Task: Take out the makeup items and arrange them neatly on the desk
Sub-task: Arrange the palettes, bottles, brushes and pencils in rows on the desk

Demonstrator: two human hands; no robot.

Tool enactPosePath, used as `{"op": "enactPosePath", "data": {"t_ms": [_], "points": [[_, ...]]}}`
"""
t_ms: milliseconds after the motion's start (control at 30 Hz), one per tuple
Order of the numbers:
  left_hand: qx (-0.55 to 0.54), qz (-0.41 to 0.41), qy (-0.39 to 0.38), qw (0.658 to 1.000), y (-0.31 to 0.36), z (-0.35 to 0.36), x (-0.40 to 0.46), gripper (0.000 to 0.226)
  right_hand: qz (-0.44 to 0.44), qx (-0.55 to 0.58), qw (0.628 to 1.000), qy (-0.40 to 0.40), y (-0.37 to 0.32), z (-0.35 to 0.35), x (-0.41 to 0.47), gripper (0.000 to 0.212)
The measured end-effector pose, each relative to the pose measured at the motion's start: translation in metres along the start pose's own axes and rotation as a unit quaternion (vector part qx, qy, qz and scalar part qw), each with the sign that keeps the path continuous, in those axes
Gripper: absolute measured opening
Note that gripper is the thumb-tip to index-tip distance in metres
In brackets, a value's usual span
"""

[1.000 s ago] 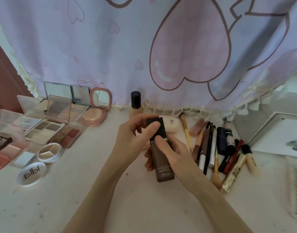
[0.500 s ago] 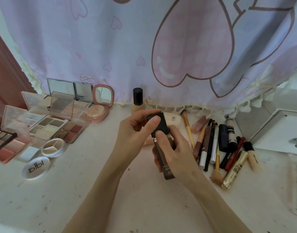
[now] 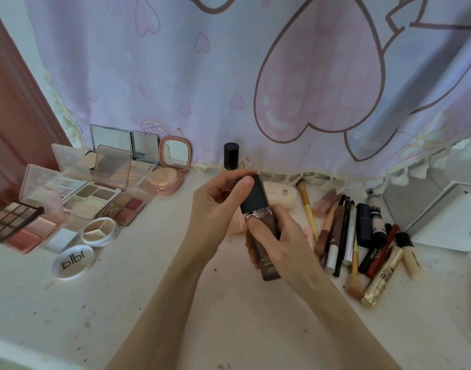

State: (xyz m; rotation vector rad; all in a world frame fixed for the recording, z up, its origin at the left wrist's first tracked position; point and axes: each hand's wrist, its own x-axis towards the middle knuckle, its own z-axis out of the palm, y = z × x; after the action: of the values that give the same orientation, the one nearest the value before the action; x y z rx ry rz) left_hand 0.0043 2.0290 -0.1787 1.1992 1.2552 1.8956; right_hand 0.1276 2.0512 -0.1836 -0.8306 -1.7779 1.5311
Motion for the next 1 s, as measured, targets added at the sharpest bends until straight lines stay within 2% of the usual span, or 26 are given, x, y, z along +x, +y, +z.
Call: {"op": "enactPosePath", "data": {"t_ms": [67,167,233,300,367,433,567,733,833,933,1000], "points": [[-0.038,-0.004,0.046,0.998,0.0,-0.004,0.005,0.015,-0.014,-0.031,0.999,0.008,0.004,0.001,-0.003,0.01],[-0.097,-0.001,0.177,0.979,0.001,-0.028,0.017,0.019,-0.022,-0.095,0.995,0.02,0.011,0.002,-0.009,0.014],[-0.052,0.001,0.242,0.969,-0.002,-0.045,0.022,0.02,-0.013,-0.047,0.998,0.04,0.009,0.002,-0.008,0.017],[0.037,-0.009,0.269,0.962,-0.007,-0.054,0.024,0.018,-0.011,-0.002,0.997,0.071,0.003,0.001,0.001,0.021],[0.148,-0.024,0.271,0.951,-0.013,-0.058,0.024,0.013,-0.034,-0.023,0.995,0.086,-0.007,0.0,0.013,0.019],[0.244,-0.04,0.271,0.93,-0.017,-0.062,0.025,0.018,-0.061,-0.062,0.993,0.075,-0.023,0.004,0.028,0.012],[0.35,-0.07,0.254,0.899,-0.023,-0.072,0.025,0.026,-0.116,-0.155,0.981,0.017,-0.066,0.016,0.064,0.012],[0.374,-0.091,0.256,0.887,-0.027,-0.072,0.025,0.031,-0.169,-0.309,0.936,-0.014,-0.105,0.031,0.118,0.026],[0.377,-0.102,0.247,0.887,-0.031,-0.07,0.026,0.03,-0.154,-0.385,0.91,-0.024,-0.104,0.034,0.148,0.034],[0.364,-0.093,0.251,0.892,-0.032,-0.065,0.026,0.033,-0.12,-0.41,0.903,-0.053,-0.091,0.035,0.165,0.025],[0.365,-0.09,0.251,0.892,-0.033,-0.062,0.027,0.033,-0.092,-0.441,0.89,-0.068,-0.081,0.035,0.17,0.028]]}}
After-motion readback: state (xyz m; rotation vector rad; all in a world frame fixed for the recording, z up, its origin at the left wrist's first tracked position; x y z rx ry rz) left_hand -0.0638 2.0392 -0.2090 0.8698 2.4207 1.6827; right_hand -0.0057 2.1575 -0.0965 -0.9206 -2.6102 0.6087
